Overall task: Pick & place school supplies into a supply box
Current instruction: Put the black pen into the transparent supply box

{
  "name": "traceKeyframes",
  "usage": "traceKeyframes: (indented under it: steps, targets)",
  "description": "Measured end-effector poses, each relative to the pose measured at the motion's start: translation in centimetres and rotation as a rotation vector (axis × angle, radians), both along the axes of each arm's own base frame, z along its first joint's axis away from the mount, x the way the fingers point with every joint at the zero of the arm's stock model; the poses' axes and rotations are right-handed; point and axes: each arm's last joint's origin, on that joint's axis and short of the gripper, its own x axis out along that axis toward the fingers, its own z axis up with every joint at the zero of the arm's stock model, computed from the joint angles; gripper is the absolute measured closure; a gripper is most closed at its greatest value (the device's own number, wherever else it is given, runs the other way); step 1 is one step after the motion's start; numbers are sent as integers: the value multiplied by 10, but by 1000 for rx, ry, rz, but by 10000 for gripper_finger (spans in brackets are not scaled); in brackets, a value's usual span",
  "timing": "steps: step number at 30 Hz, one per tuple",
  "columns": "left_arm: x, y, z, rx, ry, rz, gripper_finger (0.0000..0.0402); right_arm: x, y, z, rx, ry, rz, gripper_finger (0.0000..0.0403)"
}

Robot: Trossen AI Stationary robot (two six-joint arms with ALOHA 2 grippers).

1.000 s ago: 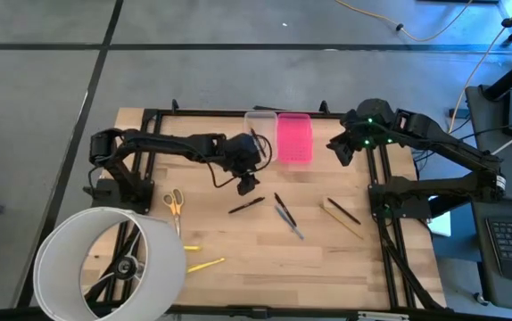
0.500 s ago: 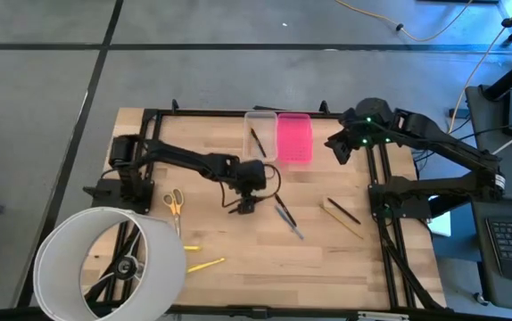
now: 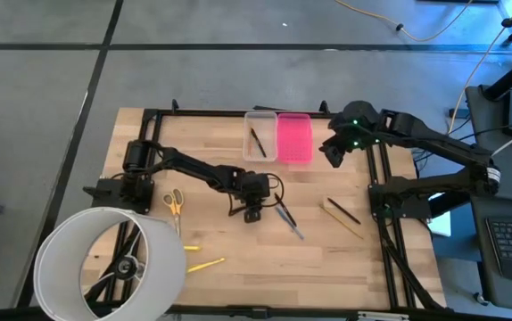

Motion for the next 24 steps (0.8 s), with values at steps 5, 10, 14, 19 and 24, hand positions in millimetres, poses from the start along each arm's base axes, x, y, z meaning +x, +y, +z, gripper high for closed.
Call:
traceKeyframes:
  steps: [5, 10, 14, 19, 24]
  targets:
    - [0, 0, -1, 55, 6, 40, 235, 7, 2, -5, 10, 25, 25, 275]
    - [-1, -2, -2, 83, 14, 21, 264, 10, 6, -6, 11, 29, 47, 275]
    - [-1, -6, -3, 140, 21, 3, 287, 10, 8, -5, 8, 25, 57, 275]
    - [-2, -12, -3, 258, 33, -56, 316, 10, 8, -5, 5, 27, 61, 275]
    - [-2, -13, -3, 277, 31, -76, 342, 10, 8, -5, -4, 29, 72, 275]
